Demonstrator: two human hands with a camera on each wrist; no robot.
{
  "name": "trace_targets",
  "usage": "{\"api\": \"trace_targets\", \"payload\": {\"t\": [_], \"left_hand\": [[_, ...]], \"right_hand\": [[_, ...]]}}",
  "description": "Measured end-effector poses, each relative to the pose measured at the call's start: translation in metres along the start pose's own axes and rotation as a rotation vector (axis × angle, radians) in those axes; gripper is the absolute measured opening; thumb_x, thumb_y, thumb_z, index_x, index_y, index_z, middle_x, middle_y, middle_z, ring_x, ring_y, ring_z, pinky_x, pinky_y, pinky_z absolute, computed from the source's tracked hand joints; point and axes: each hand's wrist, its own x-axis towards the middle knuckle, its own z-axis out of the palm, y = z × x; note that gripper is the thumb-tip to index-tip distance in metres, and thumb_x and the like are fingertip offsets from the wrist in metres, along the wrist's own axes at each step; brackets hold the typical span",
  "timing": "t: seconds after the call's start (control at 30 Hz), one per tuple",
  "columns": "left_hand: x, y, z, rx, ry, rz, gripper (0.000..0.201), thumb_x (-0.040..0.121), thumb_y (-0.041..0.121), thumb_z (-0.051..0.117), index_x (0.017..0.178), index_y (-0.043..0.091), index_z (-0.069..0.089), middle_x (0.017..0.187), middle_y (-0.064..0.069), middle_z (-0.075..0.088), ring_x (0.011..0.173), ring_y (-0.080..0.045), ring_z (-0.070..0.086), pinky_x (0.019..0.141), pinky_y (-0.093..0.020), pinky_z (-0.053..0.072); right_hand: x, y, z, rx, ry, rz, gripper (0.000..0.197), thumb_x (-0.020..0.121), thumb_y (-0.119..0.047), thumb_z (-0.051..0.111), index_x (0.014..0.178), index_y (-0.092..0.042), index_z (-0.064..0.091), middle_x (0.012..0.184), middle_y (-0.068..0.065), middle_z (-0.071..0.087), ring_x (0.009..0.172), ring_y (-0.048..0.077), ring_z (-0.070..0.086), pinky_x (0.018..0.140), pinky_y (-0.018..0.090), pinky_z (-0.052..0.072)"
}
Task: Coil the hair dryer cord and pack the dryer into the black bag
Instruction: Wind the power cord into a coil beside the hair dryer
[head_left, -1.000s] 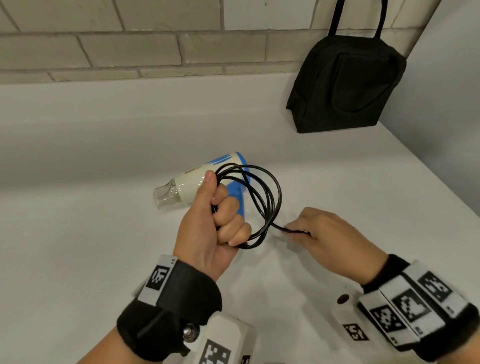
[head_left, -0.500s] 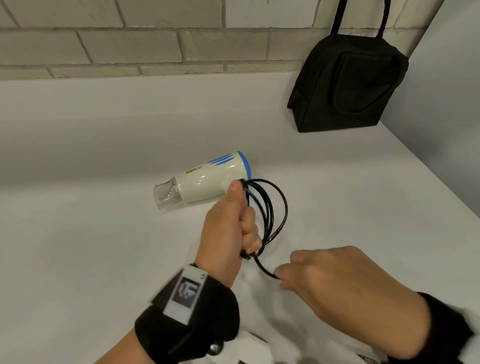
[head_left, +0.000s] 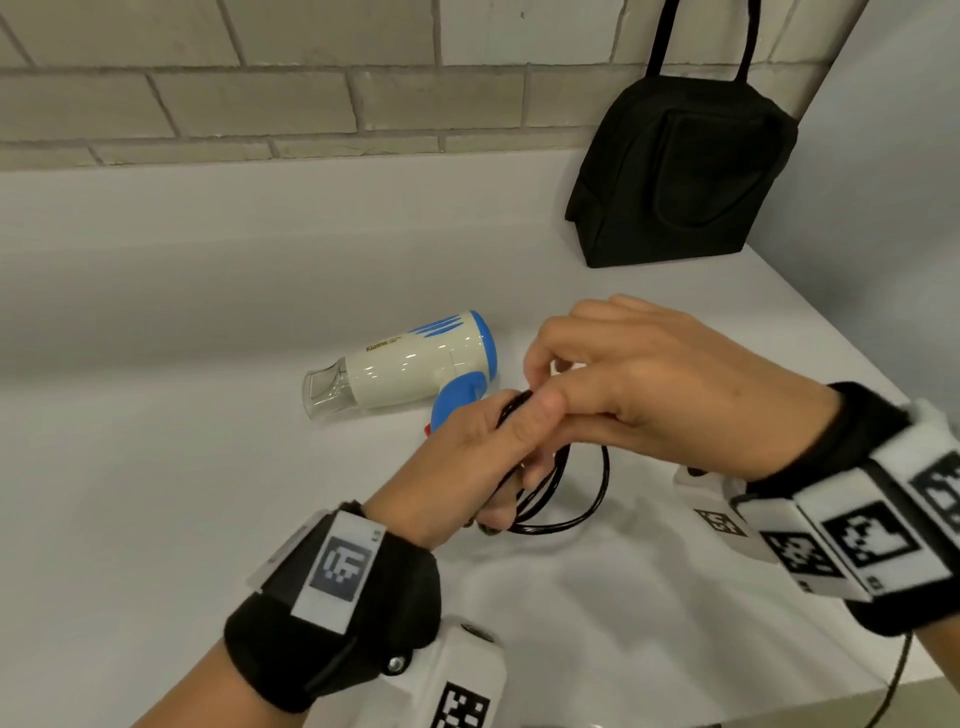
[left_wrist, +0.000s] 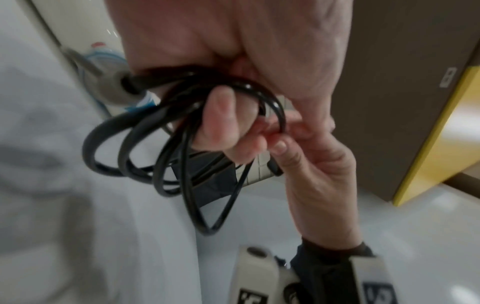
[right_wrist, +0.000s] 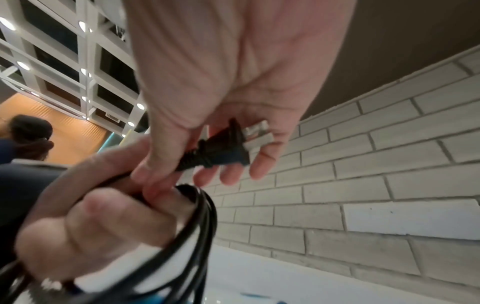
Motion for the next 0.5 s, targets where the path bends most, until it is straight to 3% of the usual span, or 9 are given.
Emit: {"api": "trace_targets", "payload": {"t": [0.07,0.13,0.2,0.3,0.4,0.5], "left_hand": [[0.0,0.0,-0.006,0.036,-0.021,-0.047,0.027,0.065,0.04,0.067,0.061,0.023,0.046,0.048,0.009,0.043,0.031,-0.003,0.026,0.036,-0.014,0.026],[0.0,-0.001,-0.008,0.055,-0.059,-0.091,0.028,0.074,0.019,0.068,0.061,0.022,0.044,0.05,0.007,0.044,0.031,-0.002,0.026,0.036,-0.013,0.026],[-0.001,-0.001,-0.007,0.031,-0.077,-0.106,0.02,0.075,0.018,0.063,0.064,0.023,0.048,0.046,0.009,0.047,0.03,-0.002,0.023,0.035,-0.012,0.025],[-0.001,-0.002,-0.01,0.038,-0.056,-0.12,0.013,0.075,0.021,0.063,0.07,0.031,0.056,0.042,0.01,0.048,0.03,-0.002,0.023,0.035,-0.013,0.024],[-0.004,-0.004,-0.012,0.138,-0.044,-0.162,0.026,0.077,0.016,0.063,0.056,0.028,0.052,0.039,0.01,0.04,0.033,-0.006,0.024,0.037,-0.016,0.025],[-0.007,-0.007,-0.012,0.265,-0.052,-0.186,0.044,0.079,0.015,0.062,0.041,0.025,0.041,0.036,0.012,0.031,0.034,-0.007,0.029,0.039,-0.017,0.028]], "right_hand": [[0.003,0.004,0.008,-0.094,0.137,-0.06,0.014,0.078,-0.03,0.054,0.079,-0.026,0.068,0.091,0.001,0.067,0.084,0.018,0.052,0.075,0.031,0.033],[0.005,0.007,0.015,-0.238,0.245,-0.12,0.011,0.077,-0.024,0.06,0.084,-0.028,0.067,0.098,0.001,0.067,0.094,0.023,0.05,0.083,0.036,0.027],[0.008,0.007,0.018,-0.249,0.316,-0.118,0.014,0.079,-0.024,0.06,0.087,-0.033,0.066,0.108,-0.005,0.06,0.098,0.022,0.041,0.081,0.036,0.022],[0.012,0.01,0.028,-0.061,0.309,-0.078,0.016,0.082,-0.032,0.054,0.089,-0.032,0.069,0.104,-0.005,0.051,0.096,0.02,0.036,0.079,0.031,0.026],[0.012,0.015,0.04,0.309,0.255,-0.022,0.029,0.086,-0.033,0.049,0.093,-0.018,0.073,0.092,0.009,0.06,0.088,0.012,0.045,0.076,0.016,0.04],[0.006,0.014,0.051,0.641,0.284,0.088,0.024,0.082,-0.022,0.055,0.096,-0.009,0.071,0.088,0.001,0.058,0.081,0.008,0.057,0.075,0.012,0.047]]}}
